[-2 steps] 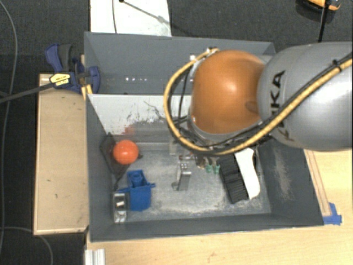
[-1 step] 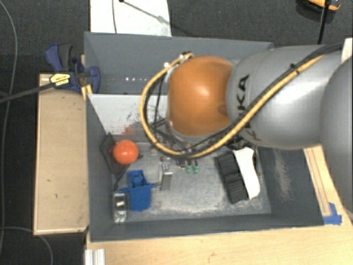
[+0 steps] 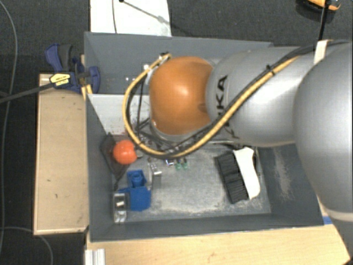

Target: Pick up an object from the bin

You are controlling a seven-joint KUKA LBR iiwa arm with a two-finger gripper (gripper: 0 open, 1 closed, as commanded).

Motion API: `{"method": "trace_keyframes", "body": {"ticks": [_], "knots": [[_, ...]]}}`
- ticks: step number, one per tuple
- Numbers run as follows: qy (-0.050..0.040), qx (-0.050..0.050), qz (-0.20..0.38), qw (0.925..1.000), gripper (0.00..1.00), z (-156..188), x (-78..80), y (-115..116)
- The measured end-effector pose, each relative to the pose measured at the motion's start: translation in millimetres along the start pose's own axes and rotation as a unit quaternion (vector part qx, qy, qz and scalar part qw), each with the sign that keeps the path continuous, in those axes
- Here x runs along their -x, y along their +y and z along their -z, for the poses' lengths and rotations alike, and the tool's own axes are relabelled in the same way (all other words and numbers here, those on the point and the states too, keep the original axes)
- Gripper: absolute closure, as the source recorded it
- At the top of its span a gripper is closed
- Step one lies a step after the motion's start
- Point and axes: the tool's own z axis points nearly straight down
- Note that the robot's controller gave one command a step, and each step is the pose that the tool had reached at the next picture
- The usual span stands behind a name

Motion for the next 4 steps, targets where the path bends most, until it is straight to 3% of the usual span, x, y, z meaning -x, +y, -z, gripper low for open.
{"method": "trace_keyframes", "body": {"ticks": [1,2,3,4], "knots": [[-0.0077,0.000,0.124,0.9922,0.00,-29.0,2.9,24.7],[-0.0023,0.000,0.166,0.9861,0.00,-73.7,-17.0,33.9],[-0.0086,-0.001,0.228,0.9736,1.00,-93.8,-21.9,32.1],[-0.0113,-0.001,0.286,0.9581,1.00,-78.7,-20.3,29.5]]}}
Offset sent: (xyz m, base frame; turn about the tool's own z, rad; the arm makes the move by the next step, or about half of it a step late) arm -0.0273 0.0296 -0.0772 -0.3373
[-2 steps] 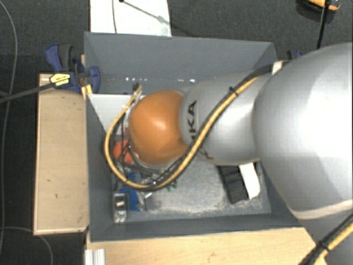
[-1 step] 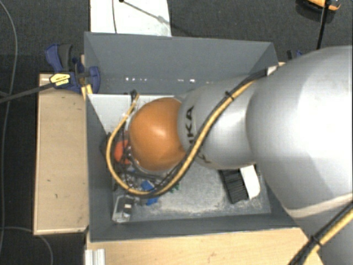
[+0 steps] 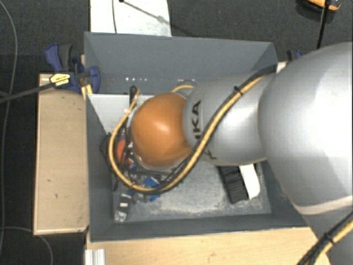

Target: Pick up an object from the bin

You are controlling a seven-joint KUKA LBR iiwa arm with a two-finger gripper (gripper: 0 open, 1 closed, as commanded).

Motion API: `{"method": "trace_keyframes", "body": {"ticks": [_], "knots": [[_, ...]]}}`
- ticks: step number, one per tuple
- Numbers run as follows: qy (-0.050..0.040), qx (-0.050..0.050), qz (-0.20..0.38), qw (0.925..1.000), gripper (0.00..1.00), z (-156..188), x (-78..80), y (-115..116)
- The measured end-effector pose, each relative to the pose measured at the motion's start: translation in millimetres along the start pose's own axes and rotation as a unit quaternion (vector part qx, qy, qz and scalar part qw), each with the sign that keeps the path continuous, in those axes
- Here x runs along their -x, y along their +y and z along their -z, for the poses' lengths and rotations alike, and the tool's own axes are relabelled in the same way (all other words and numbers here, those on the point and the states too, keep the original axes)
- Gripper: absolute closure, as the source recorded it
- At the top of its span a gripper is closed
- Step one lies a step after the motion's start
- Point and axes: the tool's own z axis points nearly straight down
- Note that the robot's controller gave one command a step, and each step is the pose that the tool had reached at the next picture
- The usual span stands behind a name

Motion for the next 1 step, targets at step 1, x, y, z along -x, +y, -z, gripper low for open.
{"method": "trace_keyframes", "body": {"ticks": [1], "knots": [[-0.0010,0.000,0.018,0.9998,1.00,4.9,0.2,-1.4]]}}
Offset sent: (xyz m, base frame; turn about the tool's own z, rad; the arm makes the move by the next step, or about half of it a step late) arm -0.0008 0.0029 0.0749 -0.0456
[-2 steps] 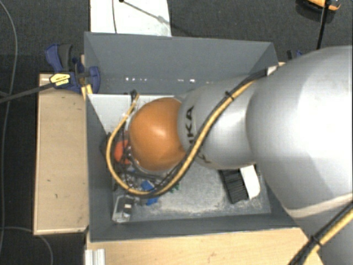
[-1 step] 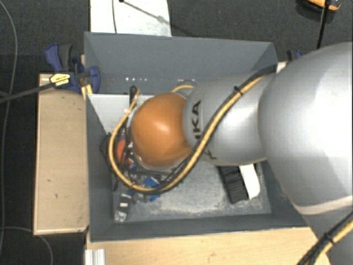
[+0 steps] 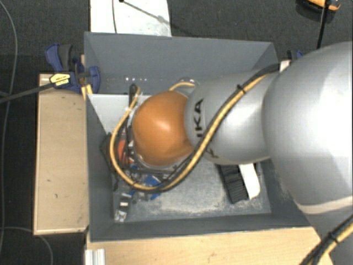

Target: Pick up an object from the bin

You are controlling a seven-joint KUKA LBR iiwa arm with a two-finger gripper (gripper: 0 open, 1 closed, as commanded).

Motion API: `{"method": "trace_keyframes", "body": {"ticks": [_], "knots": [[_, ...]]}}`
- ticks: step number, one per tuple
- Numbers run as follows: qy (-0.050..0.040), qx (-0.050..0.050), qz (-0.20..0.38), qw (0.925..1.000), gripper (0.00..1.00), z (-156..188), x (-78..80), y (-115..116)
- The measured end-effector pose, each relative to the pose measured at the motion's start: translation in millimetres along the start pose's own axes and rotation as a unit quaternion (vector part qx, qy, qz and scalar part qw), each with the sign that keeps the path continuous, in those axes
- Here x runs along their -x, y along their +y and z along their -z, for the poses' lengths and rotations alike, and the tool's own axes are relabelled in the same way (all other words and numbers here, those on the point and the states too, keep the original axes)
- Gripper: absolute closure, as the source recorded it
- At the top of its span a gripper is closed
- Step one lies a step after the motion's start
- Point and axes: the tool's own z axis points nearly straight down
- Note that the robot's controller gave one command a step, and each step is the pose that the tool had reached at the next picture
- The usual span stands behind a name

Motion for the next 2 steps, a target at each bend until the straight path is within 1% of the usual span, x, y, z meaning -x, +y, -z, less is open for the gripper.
{"method": "trace_keyframes", "body": {"ticks": [1,2], "knots": [[0.0036,0.002,0.002,1.0000,1.00,50.0,1.0,3.2],[-0.0013,0.000,0.003,1.0000,1.00,101.3,4.8,3.3]]}}
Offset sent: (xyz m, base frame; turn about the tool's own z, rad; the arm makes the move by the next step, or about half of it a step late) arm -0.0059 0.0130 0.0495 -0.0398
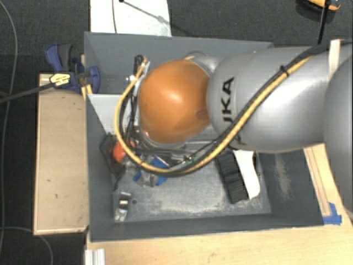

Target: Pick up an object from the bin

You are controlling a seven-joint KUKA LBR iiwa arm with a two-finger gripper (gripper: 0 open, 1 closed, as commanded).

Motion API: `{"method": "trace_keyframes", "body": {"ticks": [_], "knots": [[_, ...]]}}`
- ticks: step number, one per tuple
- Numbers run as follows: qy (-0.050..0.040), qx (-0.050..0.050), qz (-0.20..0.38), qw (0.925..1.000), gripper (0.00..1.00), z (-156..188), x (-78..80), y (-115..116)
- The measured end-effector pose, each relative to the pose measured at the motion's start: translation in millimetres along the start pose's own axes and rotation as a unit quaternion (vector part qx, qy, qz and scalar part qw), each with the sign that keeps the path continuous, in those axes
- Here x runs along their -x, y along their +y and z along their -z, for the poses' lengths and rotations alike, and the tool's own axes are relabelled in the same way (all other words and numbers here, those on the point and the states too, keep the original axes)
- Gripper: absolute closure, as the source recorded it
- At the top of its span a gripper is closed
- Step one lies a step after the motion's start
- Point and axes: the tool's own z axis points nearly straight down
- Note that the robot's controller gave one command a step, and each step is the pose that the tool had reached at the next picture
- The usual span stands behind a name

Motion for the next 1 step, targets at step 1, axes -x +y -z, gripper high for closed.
{"method": "trace_keyframes", "body": {"ticks": [1], "knots": [[0.0013,0.001,0.008,1.0000,1.00,-17.0,7.4,-1.8]]}}
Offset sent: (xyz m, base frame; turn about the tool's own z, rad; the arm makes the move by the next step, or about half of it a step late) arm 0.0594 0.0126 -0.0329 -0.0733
